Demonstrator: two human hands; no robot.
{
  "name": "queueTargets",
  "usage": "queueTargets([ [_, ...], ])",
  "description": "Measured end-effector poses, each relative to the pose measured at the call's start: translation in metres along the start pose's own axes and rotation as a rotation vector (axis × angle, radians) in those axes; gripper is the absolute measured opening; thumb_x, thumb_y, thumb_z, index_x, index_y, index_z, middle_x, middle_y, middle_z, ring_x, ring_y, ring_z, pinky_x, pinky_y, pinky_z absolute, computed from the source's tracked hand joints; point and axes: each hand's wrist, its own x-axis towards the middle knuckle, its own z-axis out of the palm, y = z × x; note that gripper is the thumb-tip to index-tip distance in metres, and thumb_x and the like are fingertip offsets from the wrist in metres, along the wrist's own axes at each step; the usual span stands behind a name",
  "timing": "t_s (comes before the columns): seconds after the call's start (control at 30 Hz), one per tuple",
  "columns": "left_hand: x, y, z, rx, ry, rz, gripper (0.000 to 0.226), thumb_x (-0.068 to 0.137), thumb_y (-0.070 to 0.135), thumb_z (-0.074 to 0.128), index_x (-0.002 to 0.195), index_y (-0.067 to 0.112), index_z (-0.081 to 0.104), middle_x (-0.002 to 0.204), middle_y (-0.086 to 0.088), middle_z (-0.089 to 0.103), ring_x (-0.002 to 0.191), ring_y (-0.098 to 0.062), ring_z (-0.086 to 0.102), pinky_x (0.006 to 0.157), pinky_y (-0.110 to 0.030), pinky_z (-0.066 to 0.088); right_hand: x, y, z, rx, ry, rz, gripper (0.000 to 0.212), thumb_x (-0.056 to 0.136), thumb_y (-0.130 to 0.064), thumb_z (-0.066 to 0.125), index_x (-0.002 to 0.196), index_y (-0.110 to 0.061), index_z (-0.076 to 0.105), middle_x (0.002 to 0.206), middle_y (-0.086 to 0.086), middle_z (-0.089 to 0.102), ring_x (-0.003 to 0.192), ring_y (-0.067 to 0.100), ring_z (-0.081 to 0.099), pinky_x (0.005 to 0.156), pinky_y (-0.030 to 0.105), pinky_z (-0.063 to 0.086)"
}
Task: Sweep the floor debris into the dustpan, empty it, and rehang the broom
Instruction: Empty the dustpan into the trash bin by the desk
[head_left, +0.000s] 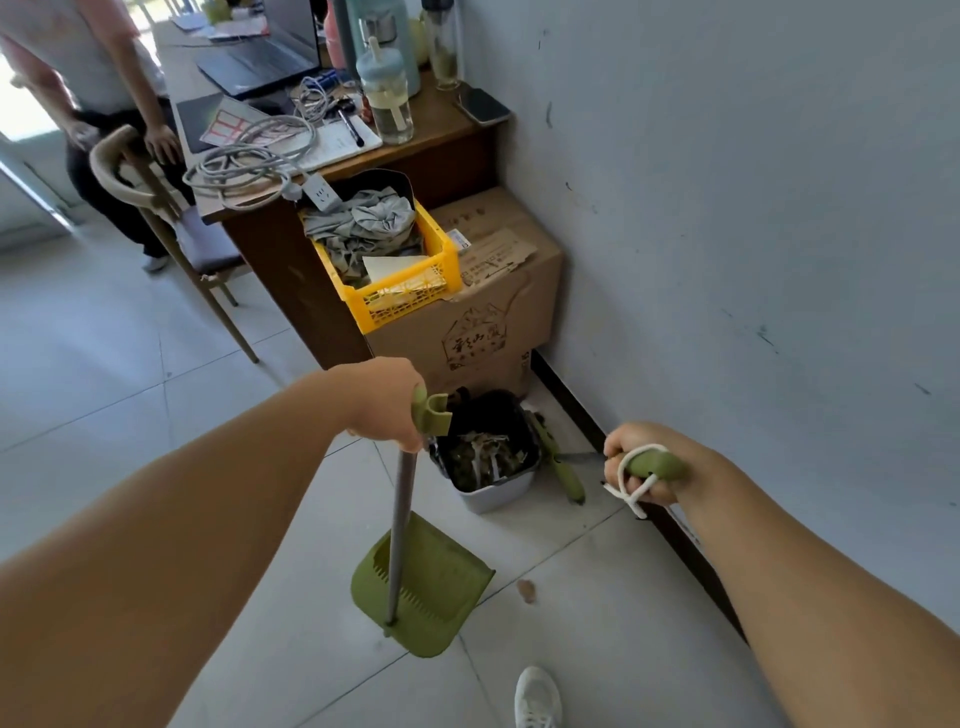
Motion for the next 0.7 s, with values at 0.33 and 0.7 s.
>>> queueTargets([
  [0.33, 0.027, -0.003, 0.008, -0.021, -0.007, -0.075, 0.025, 0.074, 0.034, 0.078, 0.089, 0.017, 0.068, 0.085, -0.003, 0.068, 0.087, -0.022, 0.066, 0.083, -0.042, 0.058, 0.070, -0.043, 0.024, -0.337, 0.089, 0.031, 0.028, 0.093, -0.010, 0.034, 0.065, -0.007, 0.042, 0.049, 0.011, 0.054, 0.056, 0.027, 0.051, 0.044, 0.020, 0.038],
  [0.7, 0.027, 0.000, 0.026, -0.050, -0.029, -0.087, 0.025, 0.077, 0.032, 0.078, 0.094, 0.017, 0.067, 0.090, -0.002, 0.067, 0.089, -0.020, 0.064, 0.080, -0.035, 0.055, 0.065, -0.028, 0.047, -1.129, 0.075, -0.051, 0.034, 0.094, 0.004, 0.034, 0.062, -0.008, 0.038, 0.065, 0.006, 0.032, 0.054, 0.015, 0.026, 0.055, 0.024, 0.030],
])
